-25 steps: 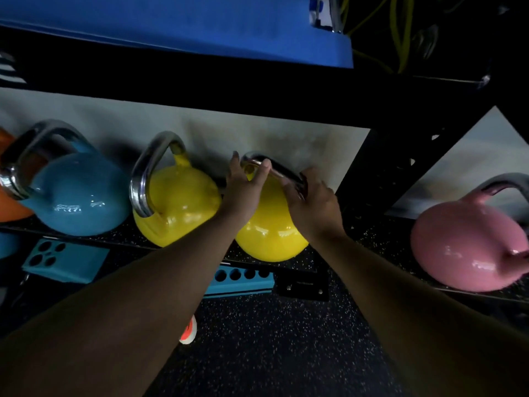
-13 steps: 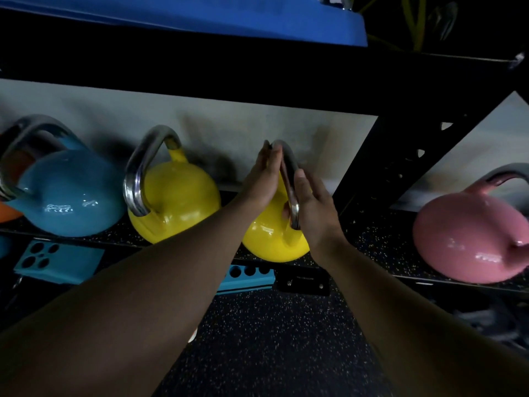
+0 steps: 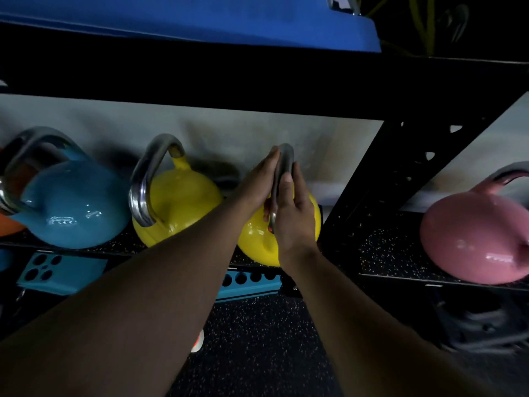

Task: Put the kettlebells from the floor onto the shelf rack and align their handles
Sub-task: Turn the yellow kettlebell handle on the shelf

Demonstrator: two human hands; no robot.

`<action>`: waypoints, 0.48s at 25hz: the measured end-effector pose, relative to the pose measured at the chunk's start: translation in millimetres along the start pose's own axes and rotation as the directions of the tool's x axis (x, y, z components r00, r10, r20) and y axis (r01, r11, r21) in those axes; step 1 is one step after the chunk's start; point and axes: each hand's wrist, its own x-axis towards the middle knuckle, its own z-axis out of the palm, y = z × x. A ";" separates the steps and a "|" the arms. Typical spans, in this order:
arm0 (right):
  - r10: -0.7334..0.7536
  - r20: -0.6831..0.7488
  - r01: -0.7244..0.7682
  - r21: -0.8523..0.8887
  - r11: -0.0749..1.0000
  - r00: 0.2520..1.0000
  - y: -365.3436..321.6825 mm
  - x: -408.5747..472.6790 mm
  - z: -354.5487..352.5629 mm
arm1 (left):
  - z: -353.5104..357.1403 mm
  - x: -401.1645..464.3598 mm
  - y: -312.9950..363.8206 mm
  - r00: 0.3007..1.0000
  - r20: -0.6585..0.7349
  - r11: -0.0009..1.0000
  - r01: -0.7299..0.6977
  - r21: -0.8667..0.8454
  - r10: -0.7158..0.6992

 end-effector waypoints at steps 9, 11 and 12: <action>0.010 0.087 -0.005 -0.052 0.999 0.996 -2.9 13.7 -15.5 | 10.0 1.4 -8.6 1.000 -0.006 0.999 -0.003 -0.053 0.003; 0.019 0.071 -0.016 -0.048 0.999 0.997 -2.2 13.6 -14.7 | 10.2 3.8 -9.7 1.000 -0.006 0.998 0.018 -0.057 -0.019; 0.024 0.060 -0.021 -0.052 0.998 0.998 -1.9 13.3 -14.5 | 10.6 4.7 -10.2 1.000 0.001 0.997 0.023 -0.068 -0.023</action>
